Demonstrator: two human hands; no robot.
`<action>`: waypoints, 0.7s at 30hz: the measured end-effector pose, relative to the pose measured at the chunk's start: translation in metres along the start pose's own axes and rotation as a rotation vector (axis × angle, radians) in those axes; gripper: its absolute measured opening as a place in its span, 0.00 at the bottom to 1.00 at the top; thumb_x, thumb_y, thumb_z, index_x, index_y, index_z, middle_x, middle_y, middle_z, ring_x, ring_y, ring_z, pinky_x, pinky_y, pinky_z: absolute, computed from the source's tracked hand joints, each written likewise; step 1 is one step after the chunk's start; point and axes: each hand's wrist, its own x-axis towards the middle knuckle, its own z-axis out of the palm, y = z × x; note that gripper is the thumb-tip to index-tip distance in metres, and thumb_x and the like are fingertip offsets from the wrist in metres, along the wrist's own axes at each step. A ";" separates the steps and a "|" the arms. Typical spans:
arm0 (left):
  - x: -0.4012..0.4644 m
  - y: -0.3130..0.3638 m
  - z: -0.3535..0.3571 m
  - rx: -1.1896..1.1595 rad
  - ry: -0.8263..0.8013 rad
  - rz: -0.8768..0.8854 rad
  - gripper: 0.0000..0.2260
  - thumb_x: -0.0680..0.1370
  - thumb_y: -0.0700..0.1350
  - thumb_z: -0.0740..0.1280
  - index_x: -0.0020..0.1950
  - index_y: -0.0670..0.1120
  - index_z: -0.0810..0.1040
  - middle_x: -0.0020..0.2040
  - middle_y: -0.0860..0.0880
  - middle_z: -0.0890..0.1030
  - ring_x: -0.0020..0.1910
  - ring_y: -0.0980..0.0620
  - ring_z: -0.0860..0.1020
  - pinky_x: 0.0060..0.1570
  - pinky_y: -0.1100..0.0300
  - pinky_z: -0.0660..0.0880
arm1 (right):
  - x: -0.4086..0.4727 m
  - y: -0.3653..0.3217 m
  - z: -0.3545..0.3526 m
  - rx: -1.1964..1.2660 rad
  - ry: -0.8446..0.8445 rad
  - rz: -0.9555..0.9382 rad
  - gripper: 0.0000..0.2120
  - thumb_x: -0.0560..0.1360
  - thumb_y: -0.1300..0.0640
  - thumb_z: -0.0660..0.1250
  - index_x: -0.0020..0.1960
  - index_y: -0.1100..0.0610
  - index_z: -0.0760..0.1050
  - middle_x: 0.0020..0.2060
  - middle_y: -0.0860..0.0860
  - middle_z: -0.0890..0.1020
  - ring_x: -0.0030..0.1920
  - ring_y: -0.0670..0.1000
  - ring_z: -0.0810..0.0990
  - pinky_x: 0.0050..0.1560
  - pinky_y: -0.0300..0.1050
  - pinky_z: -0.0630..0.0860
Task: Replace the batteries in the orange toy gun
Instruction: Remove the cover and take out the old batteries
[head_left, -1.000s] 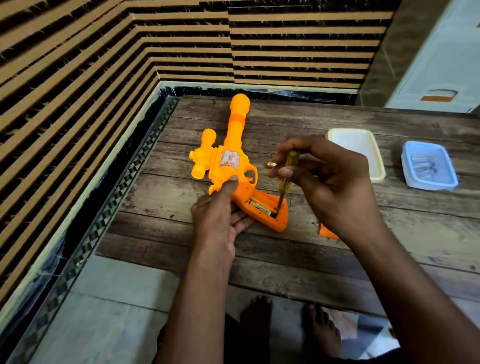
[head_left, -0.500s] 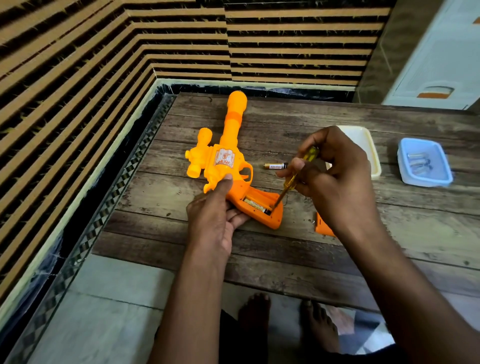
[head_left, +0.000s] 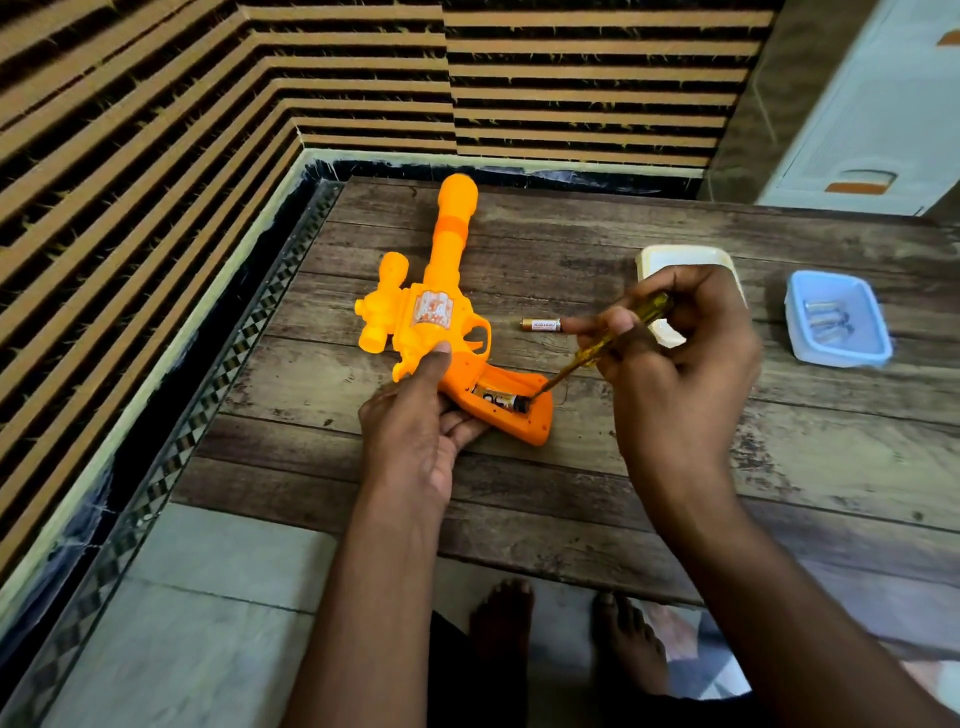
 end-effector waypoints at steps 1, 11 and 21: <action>0.000 0.000 0.000 -0.001 -0.003 -0.002 0.04 0.79 0.42 0.71 0.50 0.42 0.79 0.47 0.40 0.86 0.36 0.48 0.87 0.34 0.47 0.84 | 0.000 -0.002 0.000 0.037 0.011 -0.002 0.12 0.78 0.70 0.63 0.51 0.53 0.72 0.42 0.57 0.82 0.43 0.56 0.90 0.43 0.70 0.83; -0.003 -0.002 0.002 0.027 -0.007 -0.001 0.05 0.79 0.42 0.72 0.51 0.43 0.79 0.47 0.39 0.86 0.37 0.47 0.87 0.38 0.46 0.84 | 0.009 -0.003 0.003 0.046 -0.147 -0.294 0.14 0.82 0.74 0.59 0.56 0.57 0.68 0.43 0.47 0.78 0.42 0.56 0.88 0.46 0.57 0.84; -0.005 -0.002 0.002 0.039 -0.013 0.015 0.06 0.79 0.43 0.72 0.52 0.42 0.81 0.50 0.37 0.86 0.44 0.44 0.87 0.39 0.48 0.85 | 0.017 0.010 -0.005 -0.635 -0.652 -0.441 0.11 0.76 0.51 0.71 0.55 0.55 0.83 0.47 0.53 0.75 0.41 0.53 0.78 0.41 0.47 0.76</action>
